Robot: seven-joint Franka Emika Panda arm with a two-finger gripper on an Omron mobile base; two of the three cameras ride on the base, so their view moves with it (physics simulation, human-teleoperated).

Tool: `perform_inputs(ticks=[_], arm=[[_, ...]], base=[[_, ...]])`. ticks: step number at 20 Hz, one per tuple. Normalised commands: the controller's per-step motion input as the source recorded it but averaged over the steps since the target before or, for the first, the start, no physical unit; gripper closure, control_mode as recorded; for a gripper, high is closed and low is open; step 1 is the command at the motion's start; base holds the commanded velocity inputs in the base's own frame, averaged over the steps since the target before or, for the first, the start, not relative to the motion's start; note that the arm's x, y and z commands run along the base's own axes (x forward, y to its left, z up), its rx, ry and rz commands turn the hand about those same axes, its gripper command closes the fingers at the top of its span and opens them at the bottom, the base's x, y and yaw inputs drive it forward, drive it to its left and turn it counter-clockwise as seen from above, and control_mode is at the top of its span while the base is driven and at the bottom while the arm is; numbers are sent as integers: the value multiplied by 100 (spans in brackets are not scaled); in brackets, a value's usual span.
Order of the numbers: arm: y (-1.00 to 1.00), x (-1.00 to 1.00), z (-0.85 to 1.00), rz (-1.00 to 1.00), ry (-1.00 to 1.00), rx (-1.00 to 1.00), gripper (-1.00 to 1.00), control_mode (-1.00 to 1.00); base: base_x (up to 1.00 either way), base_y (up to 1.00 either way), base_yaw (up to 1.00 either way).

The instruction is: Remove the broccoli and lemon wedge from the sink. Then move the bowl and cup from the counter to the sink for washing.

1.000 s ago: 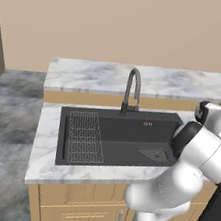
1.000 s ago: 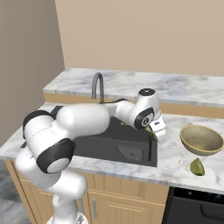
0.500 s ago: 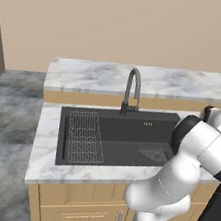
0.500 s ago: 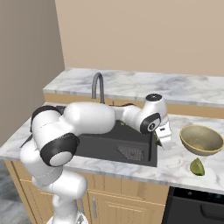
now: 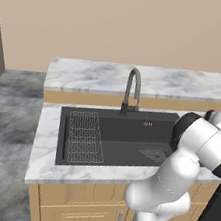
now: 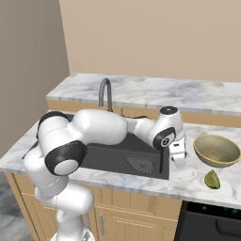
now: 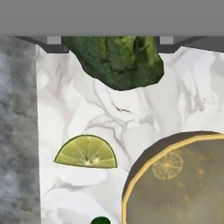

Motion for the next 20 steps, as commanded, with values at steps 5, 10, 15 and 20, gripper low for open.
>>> perform_inputs(ticks=[5,10,15,20], arm=[[-4,-1,-20,-4,0,0,100,-100],[-16,0,-20,-1,0,0,100,-100],[-6,0,-21,0,0,0,100,-100],[-3,0,-24,0,0,0,100,-100]], base=[[0,0,0],[0,0,0],[0,0,0],[0,0,0]])
